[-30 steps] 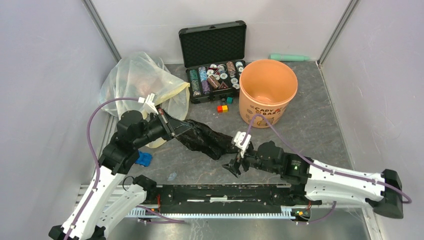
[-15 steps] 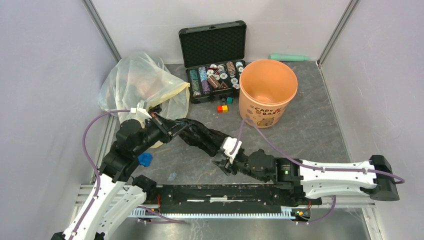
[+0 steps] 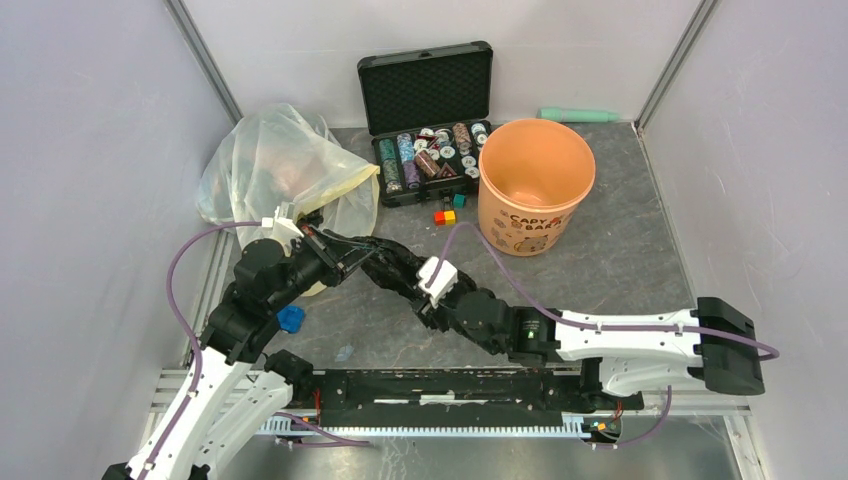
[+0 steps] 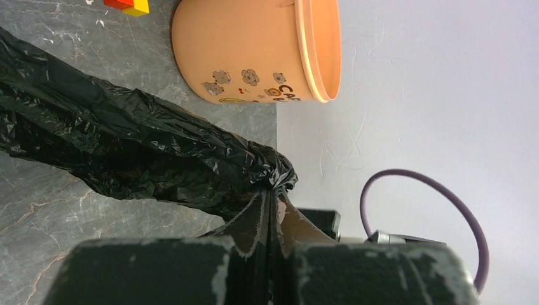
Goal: Put the trash bags into the trash bin
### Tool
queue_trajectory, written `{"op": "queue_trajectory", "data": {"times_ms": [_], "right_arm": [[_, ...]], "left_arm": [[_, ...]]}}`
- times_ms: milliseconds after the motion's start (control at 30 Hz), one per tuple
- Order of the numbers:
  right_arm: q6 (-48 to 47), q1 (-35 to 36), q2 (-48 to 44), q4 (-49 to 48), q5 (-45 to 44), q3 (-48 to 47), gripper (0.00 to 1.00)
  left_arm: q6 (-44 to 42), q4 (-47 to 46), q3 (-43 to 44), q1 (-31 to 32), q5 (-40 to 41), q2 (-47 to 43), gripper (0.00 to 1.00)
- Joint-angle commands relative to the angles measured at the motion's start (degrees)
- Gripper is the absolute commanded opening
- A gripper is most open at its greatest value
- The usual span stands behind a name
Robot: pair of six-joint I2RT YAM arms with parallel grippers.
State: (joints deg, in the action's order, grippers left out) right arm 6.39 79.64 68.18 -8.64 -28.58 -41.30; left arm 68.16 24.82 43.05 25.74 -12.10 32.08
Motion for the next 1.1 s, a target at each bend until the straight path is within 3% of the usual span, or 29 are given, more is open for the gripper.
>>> {"op": "queue_trajectory", "data": {"times_ms": [0,100,233,367,467,533,767,967,1033,1067], "right_arm": [[1.4,-3.4,1.9,-4.7,-0.2,-2.3,0.62],[1.5,-5.4,3.1,-6.9,0.3,-2.4,0.68],[0.2,-6.9,5.3,-10.1,0.4,-3.0,0.65],[-1.7,-7.1,7.0,-11.4,1.6,-3.7,0.39],[-1.2,-7.1,6.2,-11.2,4.1,-2.6,0.10],[0.3,-7.1,4.4,-9.3,4.1,-1.1,0.00],[7.8,-8.4,-5.4,-3.3,9.3,2.9,0.00],[13.1,-11.9,-10.5,2.7,13.4,1.4,0.00],[14.1,-13.1,-12.5,2.6,15.1,1.5,0.00],[14.4,-13.5,-13.1,2.6,15.5,1.5,0.00]], "left_arm": [[2.1,-2.5,-0.1,-0.1,0.4,-0.6,0.02],[2.3,-2.5,0.1,0.0,0.4,-0.8,0.02],[2.7,-2.5,0.5,0.0,0.3,-0.9,0.02],[3.4,-2.4,0.7,0.0,0.2,-1.3,0.02],[3.6,-2.1,1.6,0.0,1.4,-1.6,0.02],[2.2,-0.5,3.5,0.0,4.0,-1.2,0.03],[-9.3,3.6,12.0,-0.1,11.4,8.3,0.06],[-16.3,3.4,17.5,-0.1,6.1,20.4,0.13],[-18.1,2.3,17.9,0.0,3.2,22.0,0.08],[-18.6,1.9,17.9,-0.1,2.3,22.4,0.17]]}}
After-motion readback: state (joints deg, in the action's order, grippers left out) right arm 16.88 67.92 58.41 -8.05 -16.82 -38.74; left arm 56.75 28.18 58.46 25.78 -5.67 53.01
